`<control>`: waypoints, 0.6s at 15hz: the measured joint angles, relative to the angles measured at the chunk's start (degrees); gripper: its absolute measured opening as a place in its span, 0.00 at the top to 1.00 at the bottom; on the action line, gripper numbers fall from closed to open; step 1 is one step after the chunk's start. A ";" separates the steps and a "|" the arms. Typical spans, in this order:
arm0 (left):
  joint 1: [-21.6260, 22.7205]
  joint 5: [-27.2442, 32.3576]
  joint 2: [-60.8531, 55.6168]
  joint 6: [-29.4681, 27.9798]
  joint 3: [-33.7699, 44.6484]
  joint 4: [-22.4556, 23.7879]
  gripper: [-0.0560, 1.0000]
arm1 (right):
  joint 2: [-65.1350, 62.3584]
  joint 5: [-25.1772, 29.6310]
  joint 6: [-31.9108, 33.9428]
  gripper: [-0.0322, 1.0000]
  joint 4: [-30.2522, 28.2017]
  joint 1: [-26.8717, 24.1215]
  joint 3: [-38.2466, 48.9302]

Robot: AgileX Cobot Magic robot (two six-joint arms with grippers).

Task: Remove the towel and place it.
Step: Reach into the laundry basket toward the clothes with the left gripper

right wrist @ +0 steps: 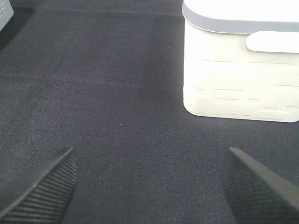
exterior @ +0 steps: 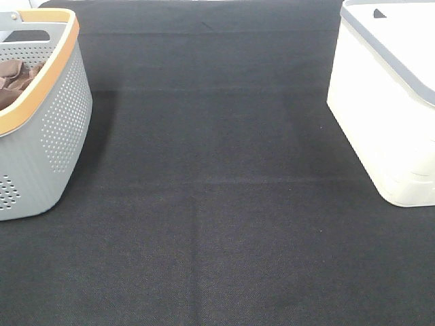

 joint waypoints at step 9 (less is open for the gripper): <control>0.00 0.00 0.00 0.00 0.00 0.00 0.29 | 0.00 0.00 0.00 0.20 0.00 0.00 0.00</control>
